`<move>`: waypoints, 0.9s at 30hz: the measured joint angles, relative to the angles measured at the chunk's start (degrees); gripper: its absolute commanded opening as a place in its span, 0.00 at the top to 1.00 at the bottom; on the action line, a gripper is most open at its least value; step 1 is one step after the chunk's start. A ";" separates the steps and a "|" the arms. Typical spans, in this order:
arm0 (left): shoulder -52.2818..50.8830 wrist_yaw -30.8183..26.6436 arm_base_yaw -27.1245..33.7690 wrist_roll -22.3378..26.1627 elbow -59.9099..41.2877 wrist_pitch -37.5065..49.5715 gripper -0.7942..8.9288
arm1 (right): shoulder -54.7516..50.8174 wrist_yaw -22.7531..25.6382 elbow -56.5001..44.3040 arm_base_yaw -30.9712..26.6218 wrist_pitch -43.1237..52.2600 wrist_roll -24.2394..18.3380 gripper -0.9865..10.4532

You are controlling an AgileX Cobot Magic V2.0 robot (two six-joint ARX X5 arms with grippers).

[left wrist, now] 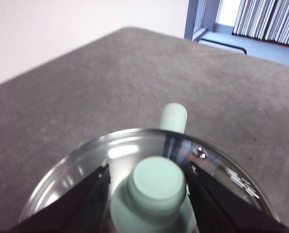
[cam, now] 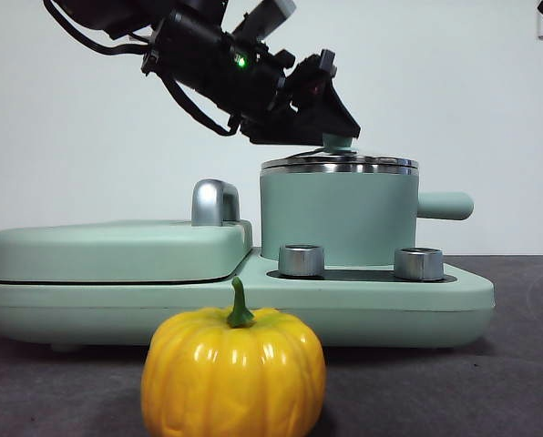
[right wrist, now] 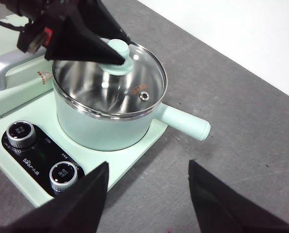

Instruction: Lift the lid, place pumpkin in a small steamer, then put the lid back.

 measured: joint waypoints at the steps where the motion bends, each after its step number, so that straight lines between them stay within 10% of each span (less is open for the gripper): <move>1: 0.15 0.00 0.00 0.00 0.00 -0.11 0.66 | 0.00 0.00 0.00 0.00 0.00 0.00 0.69; 8: 0.28 0.00 0.00 0.00 0.00 -0.11 0.67 | 0.00 0.00 0.00 0.02 0.00 0.00 0.69; 14: 0.28 0.46 -0.13 0.00 0.09 -0.46 0.89 | 0.00 0.00 0.00 0.02 0.00 0.00 0.69; 27: 0.28 0.46 -0.13 0.00 0.24 -0.20 0.90 | 0.00 0.00 0.00 0.00 0.00 0.00 0.69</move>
